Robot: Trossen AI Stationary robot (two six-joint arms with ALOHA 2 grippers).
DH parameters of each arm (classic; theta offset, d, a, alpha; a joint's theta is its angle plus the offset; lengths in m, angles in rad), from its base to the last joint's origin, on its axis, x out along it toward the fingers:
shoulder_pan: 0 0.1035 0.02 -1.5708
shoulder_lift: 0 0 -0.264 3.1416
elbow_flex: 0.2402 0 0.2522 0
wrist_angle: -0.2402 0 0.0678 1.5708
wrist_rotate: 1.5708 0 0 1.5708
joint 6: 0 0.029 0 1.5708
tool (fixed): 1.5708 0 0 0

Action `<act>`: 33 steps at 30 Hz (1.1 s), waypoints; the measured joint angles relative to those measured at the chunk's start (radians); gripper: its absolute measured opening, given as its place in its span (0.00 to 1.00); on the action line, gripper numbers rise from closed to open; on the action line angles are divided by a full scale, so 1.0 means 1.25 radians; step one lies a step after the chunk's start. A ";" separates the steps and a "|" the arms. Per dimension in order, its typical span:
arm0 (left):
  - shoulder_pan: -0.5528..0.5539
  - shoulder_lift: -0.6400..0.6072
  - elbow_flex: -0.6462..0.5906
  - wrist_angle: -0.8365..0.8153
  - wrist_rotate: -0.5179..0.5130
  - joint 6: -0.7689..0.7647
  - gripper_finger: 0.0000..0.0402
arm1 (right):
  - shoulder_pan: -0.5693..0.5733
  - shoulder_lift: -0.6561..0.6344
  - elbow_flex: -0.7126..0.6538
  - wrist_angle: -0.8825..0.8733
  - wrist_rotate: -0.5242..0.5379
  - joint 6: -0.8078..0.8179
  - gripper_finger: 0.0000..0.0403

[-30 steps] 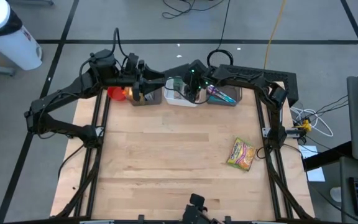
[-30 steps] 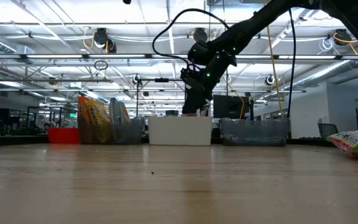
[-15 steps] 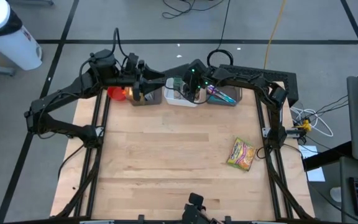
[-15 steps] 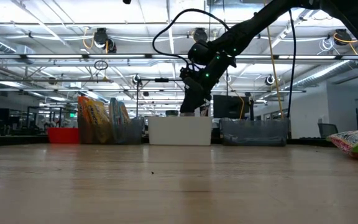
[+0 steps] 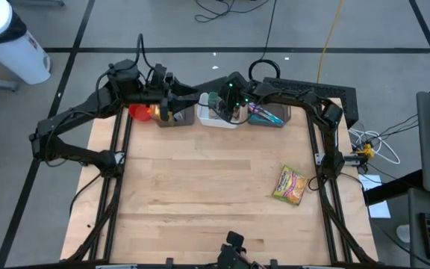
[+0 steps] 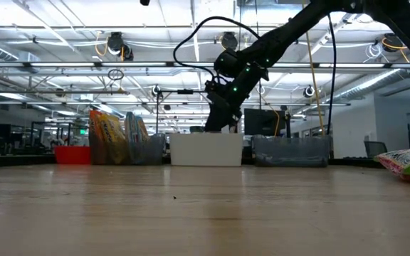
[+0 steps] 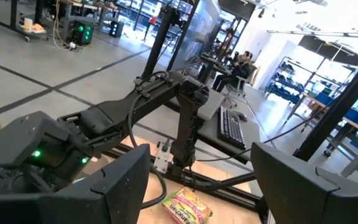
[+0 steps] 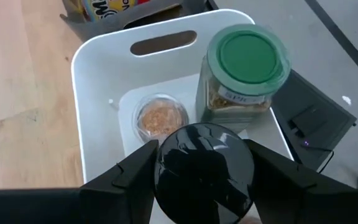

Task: Pick & Place Food Item
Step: Put the purple seasoning bottle into the white bin

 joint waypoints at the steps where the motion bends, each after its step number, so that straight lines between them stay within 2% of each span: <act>1: 0.000 0.000 0.000 -0.004 0.000 0.000 0.70 | 0.000 0.000 0.000 0.003 0.000 0.000 0.49; 10: 0.000 0.000 0.000 -0.011 0.000 0.000 0.70 | 0.000 0.001 0.000 0.007 0.000 0.000 0.49; 16: 0.000 0.000 0.000 -0.014 0.000 0.001 0.70 | 0.001 0.004 -0.001 0.002 0.045 -0.008 0.66; 20: 0.000 0.000 0.000 -0.014 0.000 0.010 0.70 | 0.000 0.005 -0.002 0.003 0.045 -0.007 0.72; 33: 0.000 0.000 0.000 -0.020 0.000 0.015 0.70 | 0.000 -0.059 -0.002 0.014 0.040 0.003 0.70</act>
